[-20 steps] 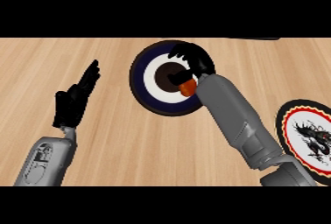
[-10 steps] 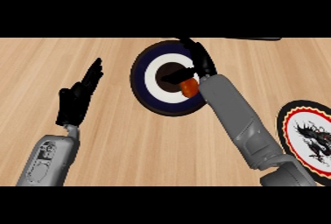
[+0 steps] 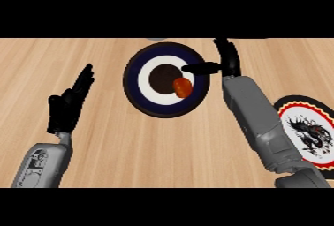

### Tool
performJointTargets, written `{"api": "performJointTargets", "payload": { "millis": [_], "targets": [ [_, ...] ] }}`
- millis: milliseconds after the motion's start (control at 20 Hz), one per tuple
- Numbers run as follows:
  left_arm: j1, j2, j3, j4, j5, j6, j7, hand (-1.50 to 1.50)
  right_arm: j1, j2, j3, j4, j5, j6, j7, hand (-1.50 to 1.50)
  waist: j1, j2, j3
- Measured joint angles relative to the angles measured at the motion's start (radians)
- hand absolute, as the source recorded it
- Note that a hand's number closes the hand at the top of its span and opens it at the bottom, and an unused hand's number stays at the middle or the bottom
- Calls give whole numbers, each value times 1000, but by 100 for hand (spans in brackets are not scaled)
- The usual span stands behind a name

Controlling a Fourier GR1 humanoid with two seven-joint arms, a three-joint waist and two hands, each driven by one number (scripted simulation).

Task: Pick the tomato from the plate and place it in the plate

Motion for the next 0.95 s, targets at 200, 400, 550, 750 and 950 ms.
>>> {"api": "performJointTargets", "payload": {
  "millis": [200, 400, 550, 750, 950],
  "targets": [
    [6, 8, 11, -8, 4, -9, 7, 0, 68, -88, -45, -2, -42, 84, -57, -150, -8, -1, 0],
    [-9, 4, 18, 1, 2, -10, 11, 0, 118, -169, -69, 24, -61, 180, -109, -150, -10, -1, 0],
    [-10, -3, 15, -18, -3, -7, 33, 0, 153, -221, -74, 37, -65, 248, -144, -150, -11, -1, 0],
    [5, -20, 4, -39, -9, -8, 33, 0, 165, -269, -87, 87, -66, 296, -195, -150, -4, 1, 0],
    [-2, -13, 20, -15, -6, -20, 15, 0, 175, -305, -107, 142, -72, 340, -249, -150, 3, 5, 1]
  ]
}}
